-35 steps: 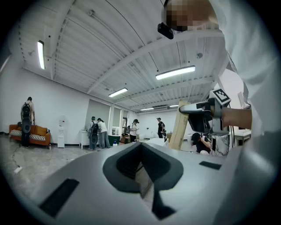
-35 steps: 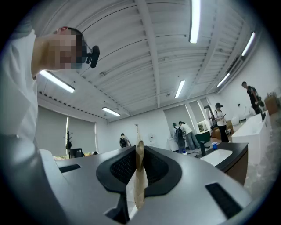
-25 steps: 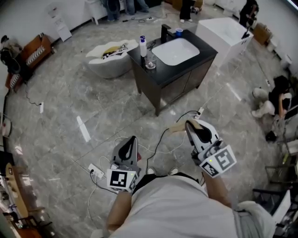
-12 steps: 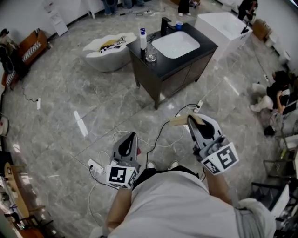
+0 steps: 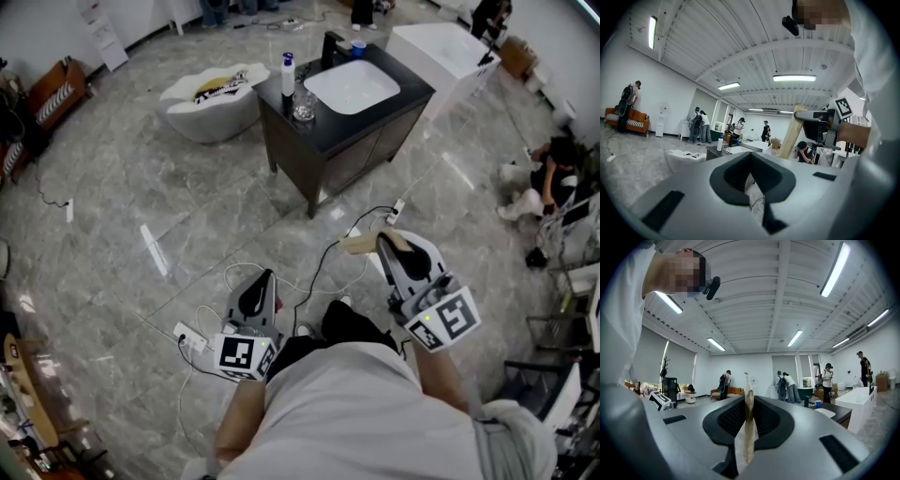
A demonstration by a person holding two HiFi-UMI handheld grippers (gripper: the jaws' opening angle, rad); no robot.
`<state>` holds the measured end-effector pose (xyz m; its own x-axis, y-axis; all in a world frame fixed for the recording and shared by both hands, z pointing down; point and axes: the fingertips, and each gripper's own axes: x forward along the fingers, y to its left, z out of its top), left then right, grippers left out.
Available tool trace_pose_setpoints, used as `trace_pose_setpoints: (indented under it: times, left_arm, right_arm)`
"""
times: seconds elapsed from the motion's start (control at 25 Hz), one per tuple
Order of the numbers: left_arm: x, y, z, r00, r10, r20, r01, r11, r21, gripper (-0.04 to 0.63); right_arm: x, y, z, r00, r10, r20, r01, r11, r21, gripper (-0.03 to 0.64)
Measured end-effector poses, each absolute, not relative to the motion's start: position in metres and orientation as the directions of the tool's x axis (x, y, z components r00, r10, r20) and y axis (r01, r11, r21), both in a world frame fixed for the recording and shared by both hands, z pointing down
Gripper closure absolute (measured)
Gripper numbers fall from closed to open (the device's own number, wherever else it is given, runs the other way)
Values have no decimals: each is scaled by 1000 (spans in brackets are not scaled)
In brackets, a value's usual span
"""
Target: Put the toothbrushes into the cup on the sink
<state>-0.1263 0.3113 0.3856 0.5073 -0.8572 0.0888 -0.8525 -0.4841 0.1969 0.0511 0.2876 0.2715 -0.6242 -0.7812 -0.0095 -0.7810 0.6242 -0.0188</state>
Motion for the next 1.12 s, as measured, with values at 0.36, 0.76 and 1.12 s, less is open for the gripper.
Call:
trace_pose_setpoints:
  times: [0.36, 0.76, 1.12]
  left_arm:
    - [-146, 301, 388, 481, -872, 86, -870, -462, 174, 594]
    - [-151, 266, 388, 450, -890, 80, -888, -436, 144, 594]
    - [-118, 202, 405, 461, -880, 112, -883, -442, 161, 594]
  right_arm:
    - [29, 276, 273, -651, -758, -31, -758, 652, -24, 561]
    - [19, 230, 269, -693, -719, -60, -719, 695, -26, 561]
    - [42, 163, 284, -704, -709, -44, -706, 705, -60, 561]
